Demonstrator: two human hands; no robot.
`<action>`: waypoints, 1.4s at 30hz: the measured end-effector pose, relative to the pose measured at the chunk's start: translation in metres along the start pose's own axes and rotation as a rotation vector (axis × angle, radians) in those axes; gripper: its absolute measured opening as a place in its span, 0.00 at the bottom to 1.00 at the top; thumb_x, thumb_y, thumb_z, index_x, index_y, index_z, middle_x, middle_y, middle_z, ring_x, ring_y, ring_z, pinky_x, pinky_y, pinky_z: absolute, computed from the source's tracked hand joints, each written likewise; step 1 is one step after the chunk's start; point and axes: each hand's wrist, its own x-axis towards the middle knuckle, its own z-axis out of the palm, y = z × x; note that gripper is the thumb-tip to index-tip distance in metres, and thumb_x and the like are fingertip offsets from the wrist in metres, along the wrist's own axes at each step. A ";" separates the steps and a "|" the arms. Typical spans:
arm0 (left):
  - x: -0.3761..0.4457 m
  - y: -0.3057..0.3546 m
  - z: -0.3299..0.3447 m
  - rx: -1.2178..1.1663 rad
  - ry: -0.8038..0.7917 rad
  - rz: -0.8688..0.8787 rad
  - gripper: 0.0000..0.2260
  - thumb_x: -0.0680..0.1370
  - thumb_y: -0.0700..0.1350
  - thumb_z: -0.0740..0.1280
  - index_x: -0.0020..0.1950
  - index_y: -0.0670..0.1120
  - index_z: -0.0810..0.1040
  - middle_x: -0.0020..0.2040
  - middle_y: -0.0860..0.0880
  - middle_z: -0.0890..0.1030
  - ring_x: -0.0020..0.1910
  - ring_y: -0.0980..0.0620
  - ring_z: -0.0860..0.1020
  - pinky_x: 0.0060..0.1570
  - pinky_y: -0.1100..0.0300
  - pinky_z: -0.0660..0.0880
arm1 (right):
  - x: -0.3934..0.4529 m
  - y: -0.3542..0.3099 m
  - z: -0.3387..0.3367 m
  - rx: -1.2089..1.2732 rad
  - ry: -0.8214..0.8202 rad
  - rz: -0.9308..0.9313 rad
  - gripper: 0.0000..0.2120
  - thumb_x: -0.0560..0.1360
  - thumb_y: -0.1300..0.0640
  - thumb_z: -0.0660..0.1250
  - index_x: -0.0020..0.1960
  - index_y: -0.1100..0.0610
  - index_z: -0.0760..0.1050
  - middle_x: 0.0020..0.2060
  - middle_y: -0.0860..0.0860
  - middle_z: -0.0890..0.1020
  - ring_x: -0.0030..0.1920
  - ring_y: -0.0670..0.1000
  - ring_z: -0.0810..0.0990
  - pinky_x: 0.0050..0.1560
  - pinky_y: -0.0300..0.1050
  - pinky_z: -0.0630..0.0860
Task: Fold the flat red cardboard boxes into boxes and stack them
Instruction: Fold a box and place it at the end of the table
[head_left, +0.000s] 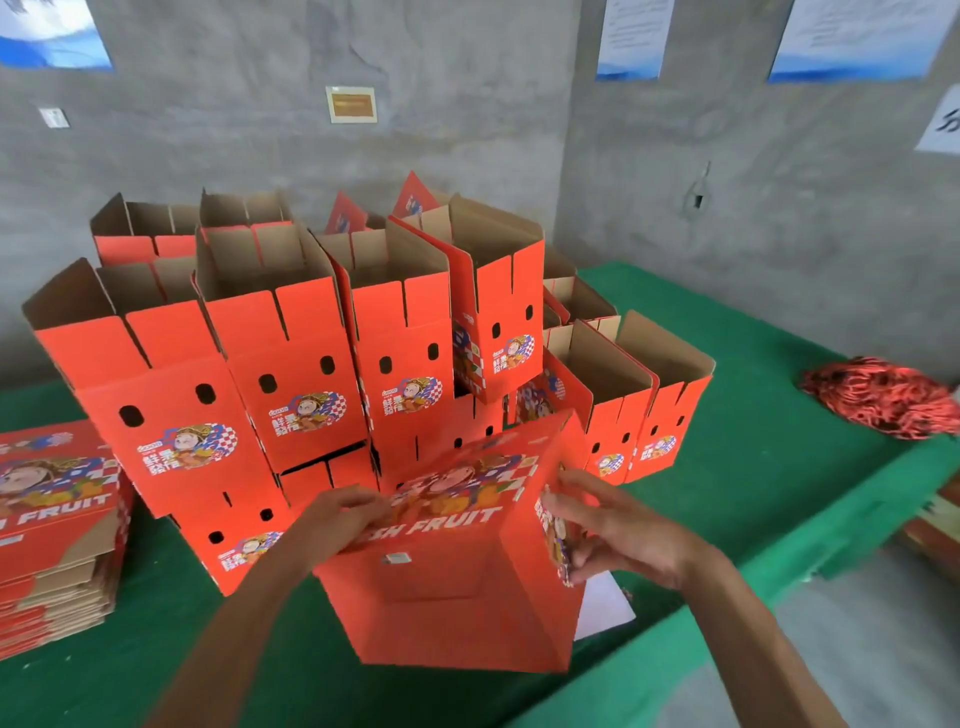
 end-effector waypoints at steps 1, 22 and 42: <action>-0.002 0.007 0.012 -0.024 -0.066 0.006 0.05 0.79 0.58 0.71 0.50 0.62 0.86 0.49 0.58 0.86 0.52 0.56 0.82 0.46 0.63 0.76 | -0.012 -0.008 0.003 -0.065 0.017 -0.036 0.30 0.64 0.36 0.82 0.62 0.35 0.74 0.33 0.54 0.84 0.36 0.57 0.84 0.46 0.54 0.85; 0.045 0.108 0.305 -0.385 -0.509 0.129 0.31 0.74 0.80 0.49 0.62 0.66 0.81 0.58 0.59 0.85 0.62 0.55 0.82 0.63 0.50 0.78 | 0.010 0.138 0.007 -0.845 0.913 0.179 0.30 0.84 0.47 0.60 0.80 0.37 0.50 0.78 0.69 0.43 0.75 0.68 0.66 0.72 0.54 0.69; 0.181 0.201 0.475 -0.320 -0.482 0.241 0.21 0.88 0.58 0.48 0.76 0.57 0.71 0.70 0.54 0.79 0.62 0.65 0.79 0.57 0.71 0.75 | 0.128 0.205 -0.217 -0.722 1.134 -0.032 0.32 0.78 0.61 0.65 0.80 0.47 0.63 0.79 0.69 0.40 0.76 0.75 0.60 0.66 0.64 0.75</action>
